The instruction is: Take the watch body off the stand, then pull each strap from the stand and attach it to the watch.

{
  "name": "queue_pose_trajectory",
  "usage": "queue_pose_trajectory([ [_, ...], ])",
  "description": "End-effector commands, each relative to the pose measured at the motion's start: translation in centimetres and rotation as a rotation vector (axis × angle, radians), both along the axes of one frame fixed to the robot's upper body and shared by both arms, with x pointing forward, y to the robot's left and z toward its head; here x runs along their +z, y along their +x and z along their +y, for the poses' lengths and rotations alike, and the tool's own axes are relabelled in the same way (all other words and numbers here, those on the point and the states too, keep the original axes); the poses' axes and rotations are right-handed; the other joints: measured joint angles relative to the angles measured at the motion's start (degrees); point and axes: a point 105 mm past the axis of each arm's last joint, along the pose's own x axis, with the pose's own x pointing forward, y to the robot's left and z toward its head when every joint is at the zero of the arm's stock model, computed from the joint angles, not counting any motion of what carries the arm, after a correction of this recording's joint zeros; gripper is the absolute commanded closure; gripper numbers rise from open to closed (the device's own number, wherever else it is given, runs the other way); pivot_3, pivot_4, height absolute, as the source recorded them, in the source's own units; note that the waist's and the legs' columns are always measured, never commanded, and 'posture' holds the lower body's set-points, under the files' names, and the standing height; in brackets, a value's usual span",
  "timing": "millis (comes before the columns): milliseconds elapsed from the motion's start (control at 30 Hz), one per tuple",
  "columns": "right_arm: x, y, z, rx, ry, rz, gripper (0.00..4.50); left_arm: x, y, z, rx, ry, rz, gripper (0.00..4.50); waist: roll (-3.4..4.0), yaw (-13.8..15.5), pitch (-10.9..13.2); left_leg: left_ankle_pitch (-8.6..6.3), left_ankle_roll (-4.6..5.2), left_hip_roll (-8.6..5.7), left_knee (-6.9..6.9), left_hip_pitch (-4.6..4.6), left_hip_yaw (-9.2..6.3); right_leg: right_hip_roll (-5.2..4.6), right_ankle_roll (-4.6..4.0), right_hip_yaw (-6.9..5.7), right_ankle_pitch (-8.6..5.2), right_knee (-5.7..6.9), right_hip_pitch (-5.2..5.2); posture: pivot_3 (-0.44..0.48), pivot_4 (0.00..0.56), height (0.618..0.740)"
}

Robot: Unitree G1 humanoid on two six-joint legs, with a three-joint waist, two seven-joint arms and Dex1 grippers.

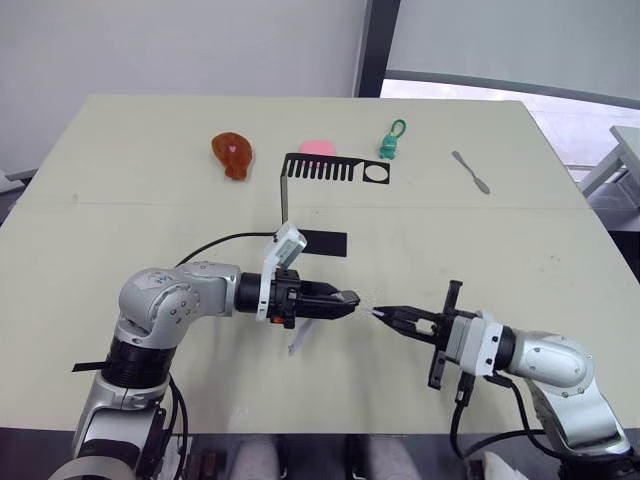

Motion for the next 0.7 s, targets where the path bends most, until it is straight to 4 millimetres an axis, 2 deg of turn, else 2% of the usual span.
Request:
queue_pose_trajectory([
  [33,0.89,0.15,-0.04,-0.008,0.025,-0.050,4.50,1.27,-0.54,-0.50,-0.039,-0.023,-0.046,2.89,0.00,0.02,0.00,0.00,0.00,-0.01,0.00,0.00,0.00,0.00,0.00,0.00,0.00,0.00,0.00,0.000,0.150,0.740],
  [700,0.97,0.63,-0.06,-0.008,0.027,-0.060,4.50,1.17,-0.59,-0.50,-0.036,-0.019,-0.043,2.89,0.00,-0.01,0.00,0.00,0.00,0.00,0.00,0.00,0.00,-0.01,0.00,0.00,0.00,0.00,0.00,0.000,0.150,0.740],
])
